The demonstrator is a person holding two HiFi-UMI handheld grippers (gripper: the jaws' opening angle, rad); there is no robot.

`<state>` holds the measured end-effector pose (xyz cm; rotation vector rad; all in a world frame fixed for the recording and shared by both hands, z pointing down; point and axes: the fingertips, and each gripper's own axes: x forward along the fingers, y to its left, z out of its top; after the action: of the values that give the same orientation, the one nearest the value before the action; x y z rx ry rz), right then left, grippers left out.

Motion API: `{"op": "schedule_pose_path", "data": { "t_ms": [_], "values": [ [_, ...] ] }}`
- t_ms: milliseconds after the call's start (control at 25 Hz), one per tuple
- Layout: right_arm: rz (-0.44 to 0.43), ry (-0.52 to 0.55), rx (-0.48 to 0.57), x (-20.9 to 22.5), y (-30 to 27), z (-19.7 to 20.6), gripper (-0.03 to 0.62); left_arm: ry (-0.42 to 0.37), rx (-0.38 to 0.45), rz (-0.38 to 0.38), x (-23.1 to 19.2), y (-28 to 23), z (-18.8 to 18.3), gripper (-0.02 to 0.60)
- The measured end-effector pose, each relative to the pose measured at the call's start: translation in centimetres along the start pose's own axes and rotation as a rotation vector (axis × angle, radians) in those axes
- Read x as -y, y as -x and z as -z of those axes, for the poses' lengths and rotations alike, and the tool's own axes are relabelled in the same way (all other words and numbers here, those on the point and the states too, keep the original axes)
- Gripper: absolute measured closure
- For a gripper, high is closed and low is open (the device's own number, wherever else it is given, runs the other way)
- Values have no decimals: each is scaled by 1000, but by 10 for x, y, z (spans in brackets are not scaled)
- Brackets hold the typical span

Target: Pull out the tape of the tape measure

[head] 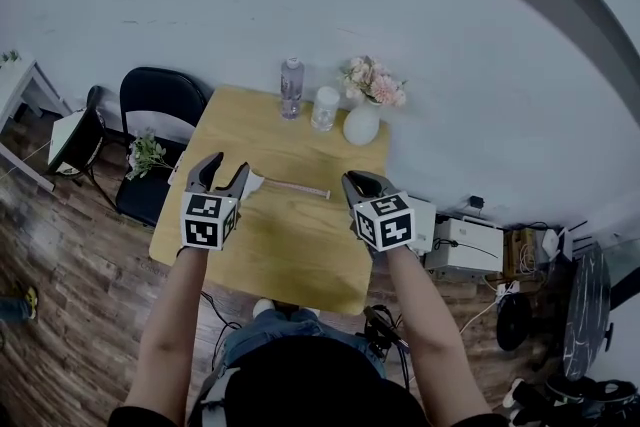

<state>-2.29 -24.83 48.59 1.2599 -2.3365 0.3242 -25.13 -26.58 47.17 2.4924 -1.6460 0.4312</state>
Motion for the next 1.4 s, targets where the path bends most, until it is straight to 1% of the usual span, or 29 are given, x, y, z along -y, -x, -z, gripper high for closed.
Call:
{"op": "schedule_pose_path", "data": {
  "t_ms": [40,120,360,480,640,1040,1280,1400],
  "values": [
    [2,4,11,0,3,-3,554,4,9,0,0,2,-3,365],
    [7,18,33,1,10,-11,558,3,28,-4,2,6,-9,411],
    [44,64,107,1,29,-36,563,-25,81,-4,7,18,-29,571],
    [58,49,162,3,41,-50,568,-41,95,7,10,24,-39,571],
    [81,33,218,6,54,-65,572,-33,140,15,9,33,-57,571],
    [169,99,318,7,93,-101,577,-35,274,4,-3,60,-107,571],
    [193,108,383,4,118,-115,579,-79,366,-16,-7,81,-132,571],
    [212,121,424,1,131,-124,579,-80,416,-30,-12,92,-143,571]
  ]
}}
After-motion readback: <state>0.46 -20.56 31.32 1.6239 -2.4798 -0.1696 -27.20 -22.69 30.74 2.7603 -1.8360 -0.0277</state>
